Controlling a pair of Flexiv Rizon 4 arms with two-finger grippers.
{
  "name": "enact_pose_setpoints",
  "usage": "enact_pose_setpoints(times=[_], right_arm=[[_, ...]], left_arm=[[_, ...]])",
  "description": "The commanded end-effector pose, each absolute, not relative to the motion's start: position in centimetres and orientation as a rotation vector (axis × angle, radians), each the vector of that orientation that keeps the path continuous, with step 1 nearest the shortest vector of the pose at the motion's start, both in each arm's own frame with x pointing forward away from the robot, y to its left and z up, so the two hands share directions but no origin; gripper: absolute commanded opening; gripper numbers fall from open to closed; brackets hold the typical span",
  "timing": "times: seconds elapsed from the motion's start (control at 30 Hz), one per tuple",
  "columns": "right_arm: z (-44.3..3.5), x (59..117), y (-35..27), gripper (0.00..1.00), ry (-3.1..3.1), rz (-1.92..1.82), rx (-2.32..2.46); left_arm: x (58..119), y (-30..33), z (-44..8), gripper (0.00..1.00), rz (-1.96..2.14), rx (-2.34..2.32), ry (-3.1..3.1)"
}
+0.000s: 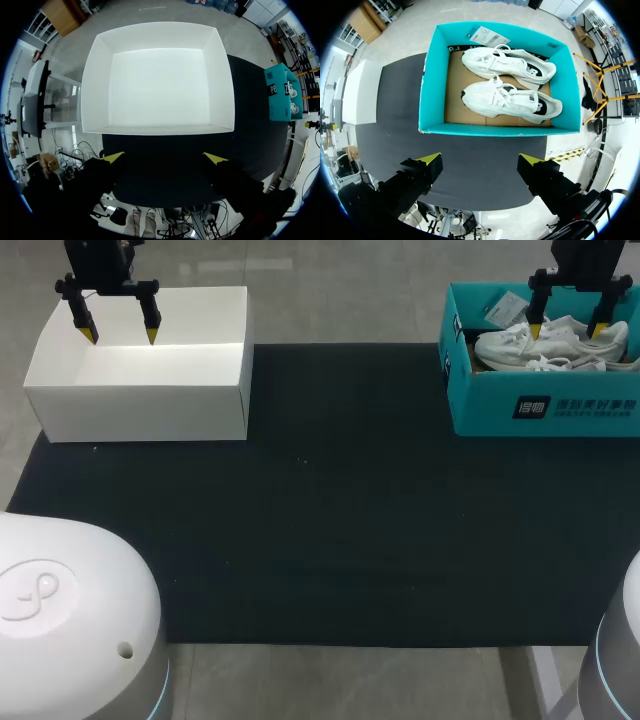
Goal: Take the shoe out of the shoebox, open the shoe tongue, remove and reinsert the insole, then place the shoe into the shoebox
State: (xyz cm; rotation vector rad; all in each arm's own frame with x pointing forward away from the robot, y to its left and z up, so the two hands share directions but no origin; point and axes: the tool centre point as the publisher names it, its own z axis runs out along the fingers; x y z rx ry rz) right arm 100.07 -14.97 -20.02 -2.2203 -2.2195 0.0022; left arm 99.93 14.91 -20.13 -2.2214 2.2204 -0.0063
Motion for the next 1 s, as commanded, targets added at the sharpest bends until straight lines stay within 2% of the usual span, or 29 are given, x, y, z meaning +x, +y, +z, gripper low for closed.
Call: enact_pose_setpoints(times=[0.03,0.87,1.0], right_arm=[[-20.0,100.0,-15.0,1.0,-2.22,0.002,-2.22],[-20.0,100.0,-15.0,1.0,-2.22,0.002,-2.22],[-20.7,100.4,-17.2,1.0,-2.17,-0.002,-2.284]], left_arm=[[99.9,14.9,-20.1,1.0,-0.004,-2.221,2.22],[99.9,14.9,-20.1,1.0,-0.004,-2.221,2.22],[99.9,14.9,-20.1,1.0,-0.004,-2.221,2.22]])
